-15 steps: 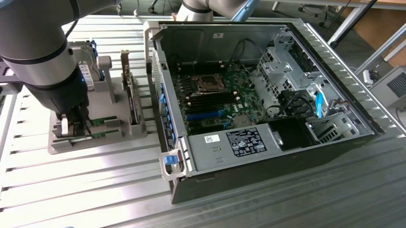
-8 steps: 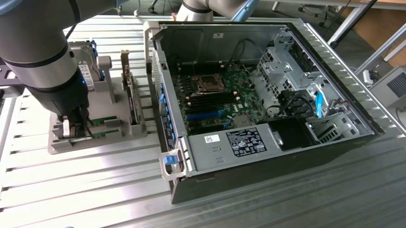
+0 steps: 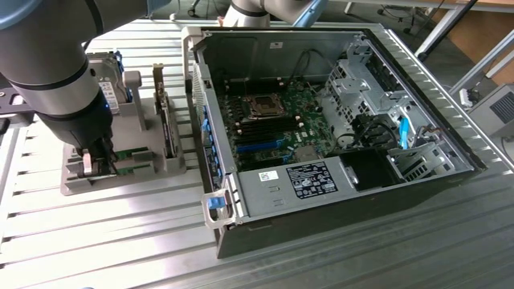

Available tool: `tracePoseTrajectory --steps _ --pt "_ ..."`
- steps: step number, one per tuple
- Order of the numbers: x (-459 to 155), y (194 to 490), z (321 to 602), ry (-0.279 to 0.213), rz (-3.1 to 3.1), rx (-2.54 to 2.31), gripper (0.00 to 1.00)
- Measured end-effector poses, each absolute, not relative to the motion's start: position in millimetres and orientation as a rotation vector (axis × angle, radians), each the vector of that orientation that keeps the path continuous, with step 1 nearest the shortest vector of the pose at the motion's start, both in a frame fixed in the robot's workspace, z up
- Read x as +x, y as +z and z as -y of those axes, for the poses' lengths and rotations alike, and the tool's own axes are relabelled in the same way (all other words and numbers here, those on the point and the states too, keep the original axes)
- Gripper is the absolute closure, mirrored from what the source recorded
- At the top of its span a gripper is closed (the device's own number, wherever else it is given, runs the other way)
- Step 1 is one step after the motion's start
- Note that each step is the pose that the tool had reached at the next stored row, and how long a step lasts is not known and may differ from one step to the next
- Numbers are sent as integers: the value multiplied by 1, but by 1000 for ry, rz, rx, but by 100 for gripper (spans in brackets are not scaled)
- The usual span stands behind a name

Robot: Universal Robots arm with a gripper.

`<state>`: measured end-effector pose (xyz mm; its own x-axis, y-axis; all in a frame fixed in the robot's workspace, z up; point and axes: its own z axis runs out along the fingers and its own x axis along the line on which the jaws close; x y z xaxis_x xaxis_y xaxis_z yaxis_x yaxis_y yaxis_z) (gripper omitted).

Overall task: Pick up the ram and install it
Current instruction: 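Pick up the ram and move it above insertion slot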

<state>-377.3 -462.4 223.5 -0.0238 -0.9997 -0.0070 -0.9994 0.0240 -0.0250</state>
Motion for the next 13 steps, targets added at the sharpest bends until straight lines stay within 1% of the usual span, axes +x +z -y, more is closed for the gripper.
tracePoseTrajectory --steps 13 --pt "-381 211 462 -20 -2216 -2196 71"
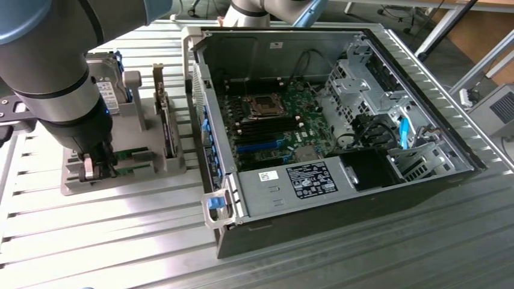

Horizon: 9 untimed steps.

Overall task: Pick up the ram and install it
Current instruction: 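Pick up the ram and move it above insertion slot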

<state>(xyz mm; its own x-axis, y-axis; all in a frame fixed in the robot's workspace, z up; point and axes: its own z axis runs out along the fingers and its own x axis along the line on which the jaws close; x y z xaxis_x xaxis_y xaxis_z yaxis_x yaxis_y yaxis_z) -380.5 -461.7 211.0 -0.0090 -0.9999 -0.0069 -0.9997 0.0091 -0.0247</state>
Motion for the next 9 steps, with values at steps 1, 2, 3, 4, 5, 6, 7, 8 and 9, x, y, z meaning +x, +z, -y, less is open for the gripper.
tracePoseTrajectory --steps 1,2,3,4,5,6,7,8,9 --pt "-381 210 462 -20 -2215 -2197 71" --pt "-381 209 462 -20 -2214 -2197 71" --pt "-381 208 461 -20 -2213 -2199 71" --pt "-381 208 461 -20 -2212 -2199 71" --pt "-381 207 461 -20 -2212 -2199 71" --pt "-381 207 461 -20 -2212 -2199 71" --pt "-381 207 461 -20 -2212 -2199 71" --pt "-381 207 461 -20 -2212 -2199 71" --pt "-381 207 461 -20 -2212 -2199 71"
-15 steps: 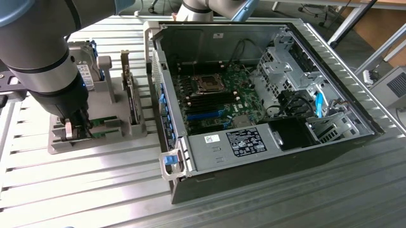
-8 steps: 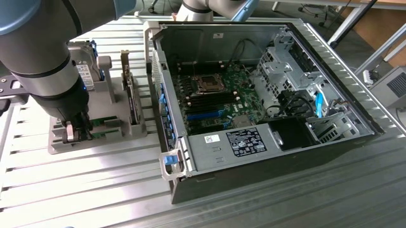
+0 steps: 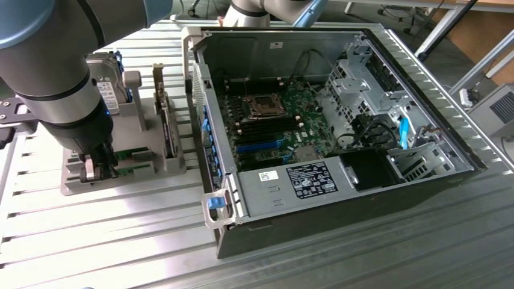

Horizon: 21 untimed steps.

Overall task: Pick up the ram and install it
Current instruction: 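Pick up the ram and move it above insertion slot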

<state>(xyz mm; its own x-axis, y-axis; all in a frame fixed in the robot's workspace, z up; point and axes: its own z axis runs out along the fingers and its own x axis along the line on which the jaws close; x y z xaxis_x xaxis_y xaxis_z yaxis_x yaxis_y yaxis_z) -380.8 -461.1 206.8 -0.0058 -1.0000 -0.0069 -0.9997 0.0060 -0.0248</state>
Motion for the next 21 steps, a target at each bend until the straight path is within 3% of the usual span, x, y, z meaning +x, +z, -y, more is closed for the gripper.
tracePoseTrajectory --steps 8,11,21 --pt "-381 207 461 -20 -2212 -2199 73" --pt "-381 207 461 -20 -2212 -2199 89" --pt "-381 210 461 -21 -2213 -2200 89"
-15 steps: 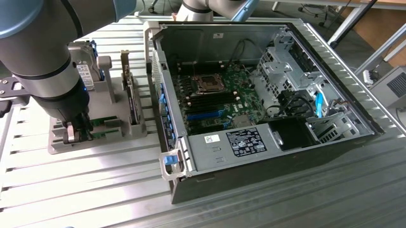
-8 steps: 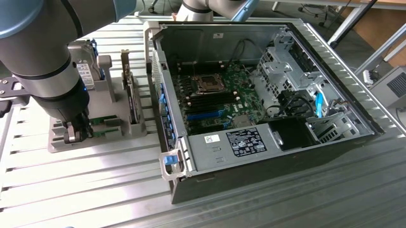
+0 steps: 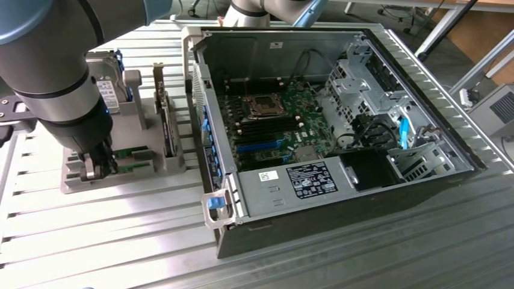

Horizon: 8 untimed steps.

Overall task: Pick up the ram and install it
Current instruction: 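Pick up the ram and move it above insertion slot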

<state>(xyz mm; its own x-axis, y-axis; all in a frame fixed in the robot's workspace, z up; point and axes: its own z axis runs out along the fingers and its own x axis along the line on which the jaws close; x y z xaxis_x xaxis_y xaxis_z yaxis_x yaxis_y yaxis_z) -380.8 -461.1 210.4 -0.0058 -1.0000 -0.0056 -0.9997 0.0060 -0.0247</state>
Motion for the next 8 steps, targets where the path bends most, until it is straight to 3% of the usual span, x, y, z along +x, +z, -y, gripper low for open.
tracePoseTrajectory --steps 8 --pt "-381 222 461 -36 -2219 -2206 89"
